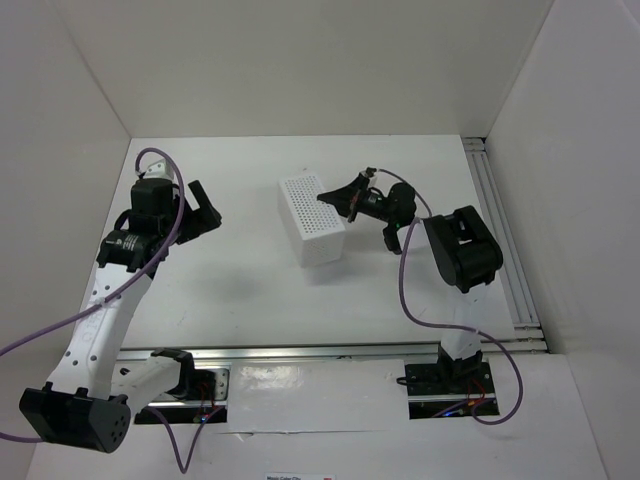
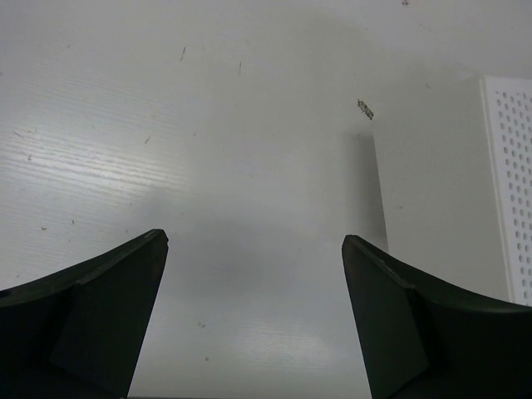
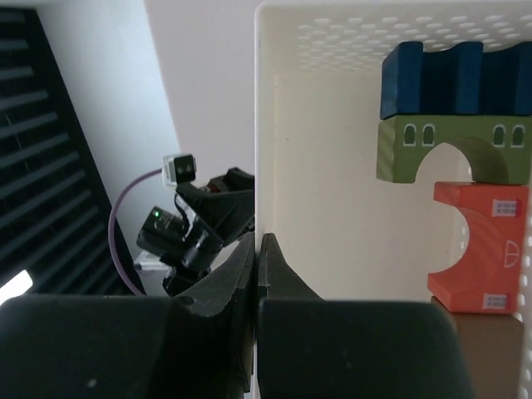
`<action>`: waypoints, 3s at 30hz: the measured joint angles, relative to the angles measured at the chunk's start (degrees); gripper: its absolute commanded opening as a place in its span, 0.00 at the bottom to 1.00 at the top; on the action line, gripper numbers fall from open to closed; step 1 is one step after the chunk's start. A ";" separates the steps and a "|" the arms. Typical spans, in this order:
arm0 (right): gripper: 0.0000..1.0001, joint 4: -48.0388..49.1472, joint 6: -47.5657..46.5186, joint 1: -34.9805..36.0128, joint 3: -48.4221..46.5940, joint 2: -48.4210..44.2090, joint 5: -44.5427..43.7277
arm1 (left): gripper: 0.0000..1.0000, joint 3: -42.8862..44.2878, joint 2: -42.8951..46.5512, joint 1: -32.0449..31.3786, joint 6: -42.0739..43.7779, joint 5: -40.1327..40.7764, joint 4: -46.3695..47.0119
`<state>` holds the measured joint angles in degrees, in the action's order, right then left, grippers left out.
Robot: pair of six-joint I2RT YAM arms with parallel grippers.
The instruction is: Build the wood block tower
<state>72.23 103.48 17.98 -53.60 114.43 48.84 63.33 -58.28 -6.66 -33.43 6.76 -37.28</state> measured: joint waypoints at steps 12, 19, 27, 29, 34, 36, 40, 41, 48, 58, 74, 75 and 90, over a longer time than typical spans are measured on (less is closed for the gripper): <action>0.00 -1.07 0.70 -0.17 0.83 -6.19 -1.86 | 0.99 0.00 0.02 0.00 -0.02 -0.26 -0.04; 0.00 2.16 -1.14 -0.68 0.61 -13.55 -0.66 | 0.99 0.00 0.02 0.00 -0.15 -0.66 -0.02; 0.00 1.40 -0.02 0.07 -0.39 -3.67 -0.35 | 0.99 0.00 0.02 0.00 -0.33 -1.09 -0.02; 0.00 1.27 0.00 0.48 -0.42 -2.49 0.11 | 0.99 0.00 0.02 0.00 -0.46 -1.11 -0.02; 0.00 1.25 -0.02 1.42 -1.33 -1.51 1.55 | 0.99 0.00 0.02 0.00 -1.20 -1.11 -0.02; 0.00 1.22 -0.04 1.75 -2.43 -1.36 2.10 | 0.99 0.00 0.02 0.00 -1.27 -1.11 0.00; 0.00 1.14 -2.62 2.67 -6.58 -1.14 4.70 | 0.99 0.00 0.02 0.00 -1.29 -1.11 -0.02; 0.00 1.14 -4.76 3.10 -7.98 -1.14 5.53 | 0.99 0.00 0.02 0.00 -1.29 -1.11 -0.02; 0.00 -51.49 -51.74 11.69 -32.68 -5.64 -7.87 | 0.99 0.00 0.09 0.00 -0.94 -1.09 -0.28; 0.00 -86.88 -83.93 21.27 -47.58 -4.66 -53.99 | 0.99 -0.98 4.96 0.00 0.50 0.63 -3.15; 0.00 -98.86 -98.20 16.63 -70.82 18.88 -76.48 | 0.99 -3.04 3.37 0.00 0.44 1.55 -2.54; 0.00 -98.90 -98.38 16.85 -71.56 19.28 -76.50 | 0.99 -3.10 3.34 0.00 0.44 1.51 -2.49; 0.00 -99.76 -96.06 22.67 -68.65 19.93 -75.80 | 0.99 -3.69 3.52 0.00 0.74 2.45 -2.36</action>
<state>-27.53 7.42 40.64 -122.26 134.37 -26.96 59.64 -54.76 -6.66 -32.69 9.21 -39.64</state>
